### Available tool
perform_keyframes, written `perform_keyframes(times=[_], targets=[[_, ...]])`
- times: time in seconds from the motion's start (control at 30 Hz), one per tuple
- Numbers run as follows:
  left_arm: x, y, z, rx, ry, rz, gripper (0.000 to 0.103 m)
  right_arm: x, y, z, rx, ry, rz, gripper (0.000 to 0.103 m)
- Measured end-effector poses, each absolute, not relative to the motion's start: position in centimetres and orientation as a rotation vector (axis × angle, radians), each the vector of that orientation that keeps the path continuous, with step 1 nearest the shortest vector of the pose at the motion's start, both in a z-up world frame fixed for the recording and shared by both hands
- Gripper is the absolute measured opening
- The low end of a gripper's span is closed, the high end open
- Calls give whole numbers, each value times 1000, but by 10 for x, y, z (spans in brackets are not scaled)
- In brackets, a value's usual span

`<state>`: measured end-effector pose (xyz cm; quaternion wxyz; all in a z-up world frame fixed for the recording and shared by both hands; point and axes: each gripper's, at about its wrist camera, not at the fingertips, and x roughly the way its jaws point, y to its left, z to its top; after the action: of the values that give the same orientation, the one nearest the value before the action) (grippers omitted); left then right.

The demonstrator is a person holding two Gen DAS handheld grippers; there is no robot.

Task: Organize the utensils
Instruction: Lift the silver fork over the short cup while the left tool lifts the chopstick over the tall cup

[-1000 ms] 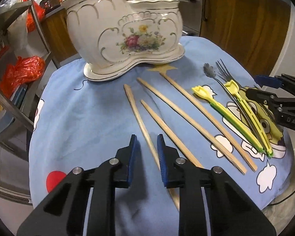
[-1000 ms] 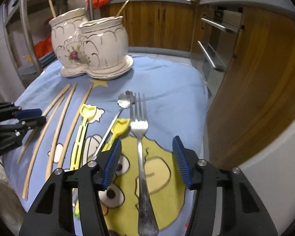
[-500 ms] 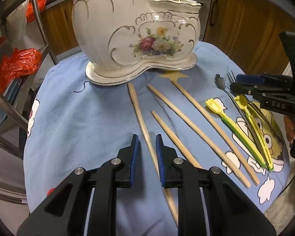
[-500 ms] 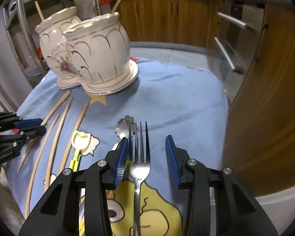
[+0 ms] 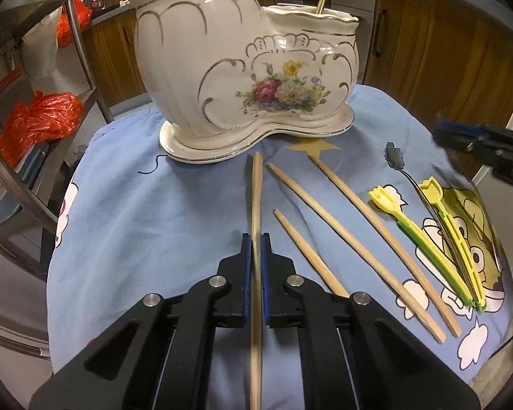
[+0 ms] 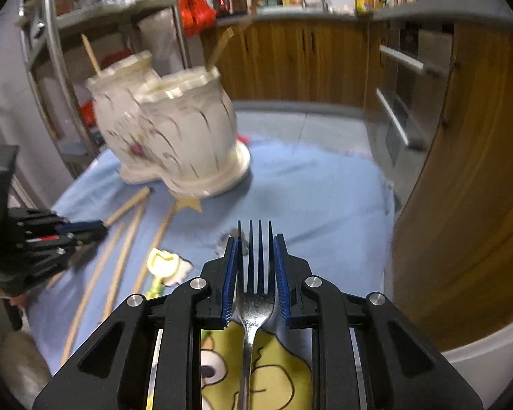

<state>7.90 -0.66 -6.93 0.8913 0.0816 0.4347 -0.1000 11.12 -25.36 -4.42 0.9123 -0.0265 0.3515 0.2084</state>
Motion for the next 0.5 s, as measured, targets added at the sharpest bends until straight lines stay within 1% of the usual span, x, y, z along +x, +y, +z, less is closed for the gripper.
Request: perform_keyframes(times=[0.43, 0.5], targets=[[76, -16, -72, 220, 910, -242, 5, 74, -255, 0, -65, 485, 412, 22], [80, -17, -72, 207, 919, -247, 8, 70, -254, 6, -64, 459, 403, 21]])
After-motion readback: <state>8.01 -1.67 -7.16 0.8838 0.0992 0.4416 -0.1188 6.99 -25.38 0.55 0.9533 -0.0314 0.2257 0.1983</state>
